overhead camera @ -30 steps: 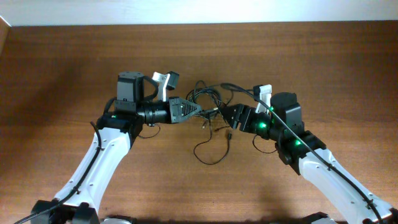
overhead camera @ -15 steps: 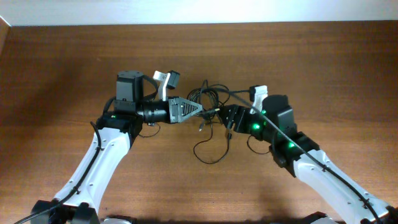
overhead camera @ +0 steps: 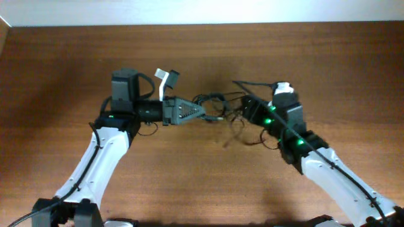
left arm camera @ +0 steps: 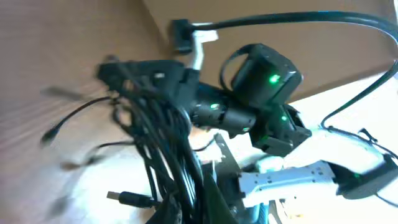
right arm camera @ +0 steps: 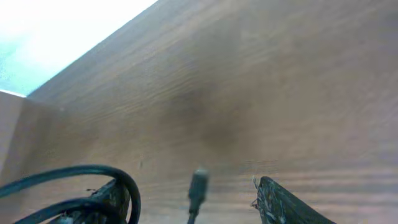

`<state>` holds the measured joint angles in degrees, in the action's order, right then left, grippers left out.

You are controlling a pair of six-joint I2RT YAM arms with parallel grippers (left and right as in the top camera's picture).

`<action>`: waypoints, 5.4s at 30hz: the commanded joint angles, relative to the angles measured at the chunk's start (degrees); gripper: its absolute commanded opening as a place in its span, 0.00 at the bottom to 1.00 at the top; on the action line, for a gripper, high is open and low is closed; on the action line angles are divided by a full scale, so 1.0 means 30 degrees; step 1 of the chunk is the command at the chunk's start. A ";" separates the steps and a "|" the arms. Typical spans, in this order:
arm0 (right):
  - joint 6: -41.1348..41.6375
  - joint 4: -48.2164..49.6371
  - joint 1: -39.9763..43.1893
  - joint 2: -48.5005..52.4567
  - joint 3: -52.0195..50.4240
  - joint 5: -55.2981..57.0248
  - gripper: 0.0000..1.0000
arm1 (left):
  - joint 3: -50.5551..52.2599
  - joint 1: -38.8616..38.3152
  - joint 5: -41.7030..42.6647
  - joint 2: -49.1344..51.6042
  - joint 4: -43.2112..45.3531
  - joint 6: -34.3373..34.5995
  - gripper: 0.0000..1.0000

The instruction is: Untangle cables

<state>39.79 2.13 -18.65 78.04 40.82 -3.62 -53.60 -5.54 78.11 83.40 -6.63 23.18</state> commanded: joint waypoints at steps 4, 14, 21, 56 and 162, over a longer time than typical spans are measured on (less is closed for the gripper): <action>-0.3840 -0.1982 0.5515 -0.0058 -0.0415 0.4422 0.64 | -0.0284 0.3920 0.2681 -0.0590 0.0211 -0.1698 0.00; -0.4204 -0.3206 0.6725 -0.1945 -0.0401 -0.1326 0.72 | -0.0284 0.4481 -0.5202 -0.0590 -0.2127 0.1166 0.00; -0.4379 -0.6258 0.6725 -0.3657 -0.0401 -0.8225 0.72 | -0.0284 0.0444 -1.5103 -0.0568 -0.4634 0.1778 0.00; -0.4721 -0.9449 0.6725 -0.1457 -0.0423 -0.8051 0.77 | -0.0321 -0.4889 -2.2680 0.6237 -0.4634 2.1901 0.50; 0.5552 0.2266 0.0721 -0.1457 -0.0423 -0.8131 0.04 | -0.1253 -0.6346 -1.2626 0.4561 -0.3067 2.8174 0.64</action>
<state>56.80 8.54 -15.97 74.11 39.20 -27.88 -57.32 -24.60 45.63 97.08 -16.03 104.86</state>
